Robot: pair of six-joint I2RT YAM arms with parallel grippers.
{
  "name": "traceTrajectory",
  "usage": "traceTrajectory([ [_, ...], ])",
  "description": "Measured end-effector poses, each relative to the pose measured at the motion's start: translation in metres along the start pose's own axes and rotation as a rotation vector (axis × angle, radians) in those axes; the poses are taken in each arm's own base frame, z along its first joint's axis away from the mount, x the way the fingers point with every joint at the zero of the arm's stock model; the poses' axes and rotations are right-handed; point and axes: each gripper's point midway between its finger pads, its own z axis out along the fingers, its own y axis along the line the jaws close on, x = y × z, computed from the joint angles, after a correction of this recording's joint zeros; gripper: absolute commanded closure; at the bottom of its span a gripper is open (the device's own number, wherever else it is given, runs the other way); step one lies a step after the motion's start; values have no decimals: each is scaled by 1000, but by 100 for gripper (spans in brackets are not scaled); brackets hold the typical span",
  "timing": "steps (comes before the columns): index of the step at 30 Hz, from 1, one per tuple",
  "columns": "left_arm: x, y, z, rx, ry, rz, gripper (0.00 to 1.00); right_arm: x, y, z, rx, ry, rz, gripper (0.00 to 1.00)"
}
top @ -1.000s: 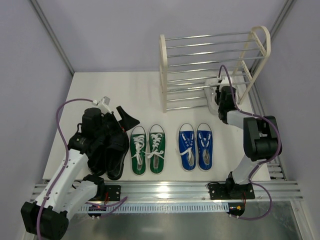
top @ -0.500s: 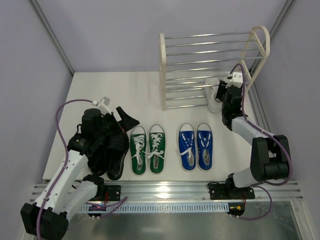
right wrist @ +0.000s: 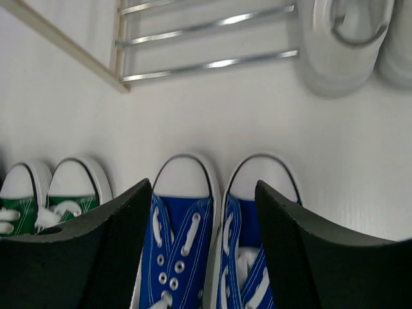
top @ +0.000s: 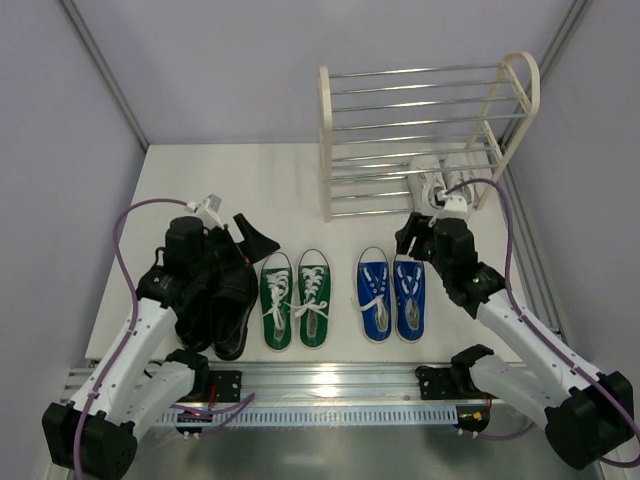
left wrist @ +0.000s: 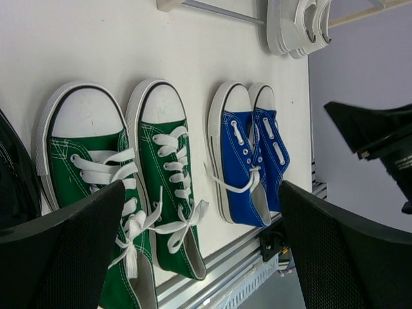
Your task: Place and organize the shoes onto the shoe shelf
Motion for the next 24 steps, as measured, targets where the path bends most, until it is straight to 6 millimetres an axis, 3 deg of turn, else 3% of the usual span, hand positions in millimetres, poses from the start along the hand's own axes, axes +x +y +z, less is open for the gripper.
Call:
traceTrajectory([
  [4, 1, 1, 1, -1, 4, 1, 0, 64, 1, -35, -13, 182, 43, 26],
  [7, 1, 1, 1, -2, 5, 0, 0, 95, 4, -58, -26, 275, 72, 23],
  [13, 2, 3, 3, -9, 14, -4, 0, 129, 20, -81, -52, 394, 70, 22],
  [19, 2, 3, 2, -9, 14, -4, 0, 153, 21, -80, 2, 475, 78, 23],
  [24, 2, 2, 0, -5, 9, 2, 0, 168, 16, -75, 54, 510, 69, 32],
])
